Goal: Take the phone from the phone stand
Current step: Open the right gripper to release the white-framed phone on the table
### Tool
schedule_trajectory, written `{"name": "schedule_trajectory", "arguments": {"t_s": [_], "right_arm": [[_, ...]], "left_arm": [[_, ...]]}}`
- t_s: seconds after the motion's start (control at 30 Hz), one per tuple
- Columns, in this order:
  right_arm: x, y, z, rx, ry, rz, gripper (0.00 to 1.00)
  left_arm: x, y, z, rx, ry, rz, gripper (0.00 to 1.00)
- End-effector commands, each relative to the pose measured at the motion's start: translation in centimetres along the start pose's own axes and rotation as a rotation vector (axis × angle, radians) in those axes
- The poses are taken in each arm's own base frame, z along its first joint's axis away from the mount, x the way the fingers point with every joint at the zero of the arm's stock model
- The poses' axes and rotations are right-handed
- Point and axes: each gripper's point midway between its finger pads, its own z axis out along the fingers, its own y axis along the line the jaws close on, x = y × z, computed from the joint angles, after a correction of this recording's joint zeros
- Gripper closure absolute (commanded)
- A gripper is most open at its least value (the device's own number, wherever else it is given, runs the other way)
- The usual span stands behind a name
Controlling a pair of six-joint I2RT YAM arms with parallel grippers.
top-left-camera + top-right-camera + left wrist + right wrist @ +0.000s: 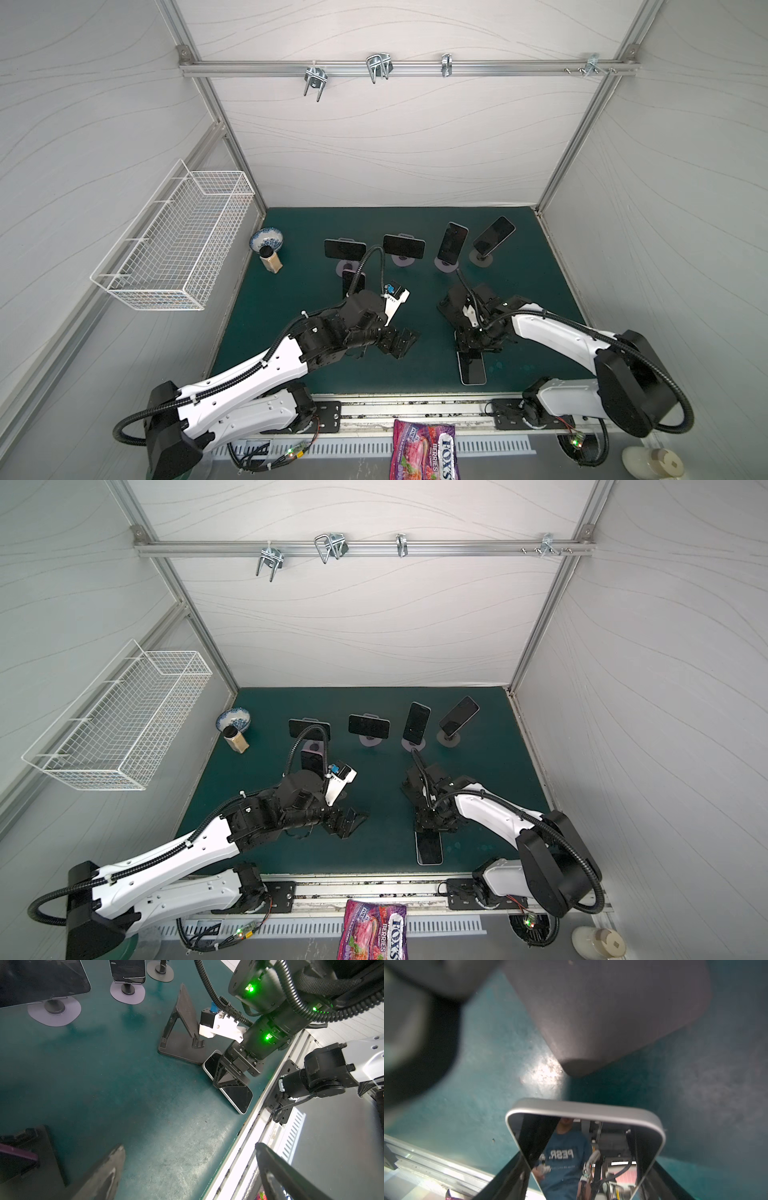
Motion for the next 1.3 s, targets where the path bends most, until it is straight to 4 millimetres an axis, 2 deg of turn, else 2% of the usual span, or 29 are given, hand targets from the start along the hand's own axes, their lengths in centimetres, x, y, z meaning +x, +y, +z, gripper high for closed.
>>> {"name": "schedule_trajectory", "arguments": {"t_s": [0.0,0.47,0.8,1.27], "right_arm": [[0.2,-0.5,0.5,0.025,-0.005,0.009,0.24],[0.0,-0.5,0.7,0.047,-0.021,-0.010,0.20],[-0.2,-0.5,-0.1,0.047,-0.051,-0.012,0.14],[-0.2,0.1,-0.8,0.009,-0.089,-0.027,0.12]], "left_arm": [[-1.9,-0.6,-0.4,0.013,-0.059,-0.003,0.01],[-2.1,-0.8,-0.2,0.019,-0.057,-0.006,0.01],[-2.3,-0.9,-0.4,0.021,-0.062,-0.009,0.01],[-2.3,-0.8,-1.1,0.012,-0.075,-0.006,0.01]]}}
